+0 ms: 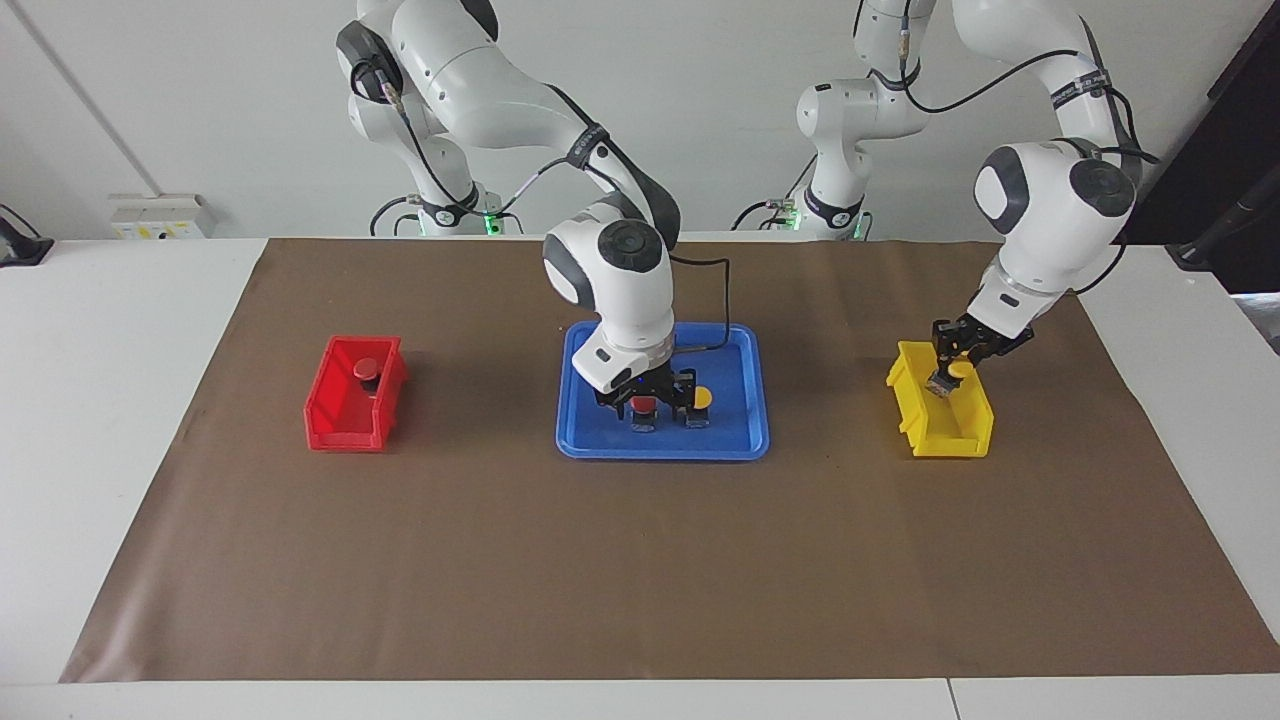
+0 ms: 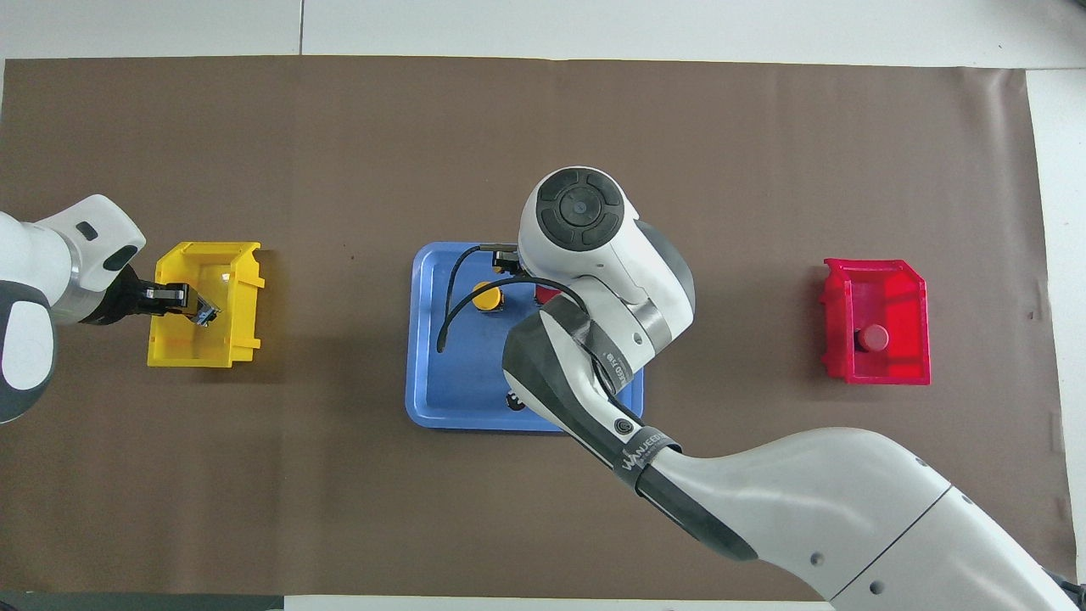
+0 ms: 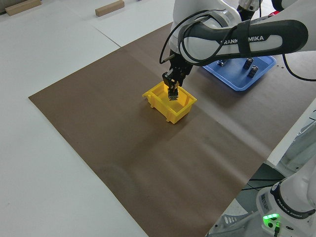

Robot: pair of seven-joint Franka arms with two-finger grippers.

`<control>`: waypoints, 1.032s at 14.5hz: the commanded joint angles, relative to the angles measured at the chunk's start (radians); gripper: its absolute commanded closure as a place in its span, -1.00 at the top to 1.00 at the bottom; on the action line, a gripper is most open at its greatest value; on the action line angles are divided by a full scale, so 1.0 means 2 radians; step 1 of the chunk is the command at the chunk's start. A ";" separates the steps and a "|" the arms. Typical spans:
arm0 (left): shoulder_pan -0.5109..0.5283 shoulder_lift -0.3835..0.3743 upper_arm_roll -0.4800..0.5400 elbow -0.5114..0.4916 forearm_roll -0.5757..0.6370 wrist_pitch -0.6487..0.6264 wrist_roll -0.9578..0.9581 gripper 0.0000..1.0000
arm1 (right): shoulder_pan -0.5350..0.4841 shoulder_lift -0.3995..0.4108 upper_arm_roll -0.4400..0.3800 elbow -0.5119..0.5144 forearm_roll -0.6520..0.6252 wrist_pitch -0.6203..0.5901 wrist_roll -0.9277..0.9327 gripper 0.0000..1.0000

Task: Sort red and yellow buttons by color
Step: 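Grasp the other red button while the left gripper drops the yellow button, then carry the red button to the red bin while the left gripper reaches yellow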

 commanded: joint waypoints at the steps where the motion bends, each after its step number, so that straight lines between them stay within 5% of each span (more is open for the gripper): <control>1: 0.012 -0.032 -0.003 -0.053 0.006 0.035 0.002 -0.97 | -0.005 -0.020 0.004 -0.034 -0.010 0.012 0.002 0.58; 4: 0.016 -0.032 -0.003 -0.079 0.006 0.070 0.012 -0.97 | -0.006 -0.023 0.004 -0.041 -0.010 0.016 0.002 0.24; 7: 0.016 -0.027 -0.003 -0.089 0.006 0.089 0.012 -0.88 | -0.007 -0.024 0.004 -0.036 -0.007 0.002 0.001 -0.62; 9: 0.016 -0.026 -0.003 -0.091 0.006 0.091 0.012 -0.03 | -0.013 -0.023 0.004 0.026 -0.003 -0.068 -0.005 -0.63; 11: 0.016 -0.025 -0.003 -0.091 0.006 0.091 0.013 0.30 | -0.053 -0.036 0.005 0.073 -0.001 -0.159 -0.082 -0.63; 15: 0.015 -0.028 -0.003 -0.059 0.006 0.072 0.012 0.62 | -0.203 -0.153 0.004 -0.011 0.085 -0.215 -0.305 -0.63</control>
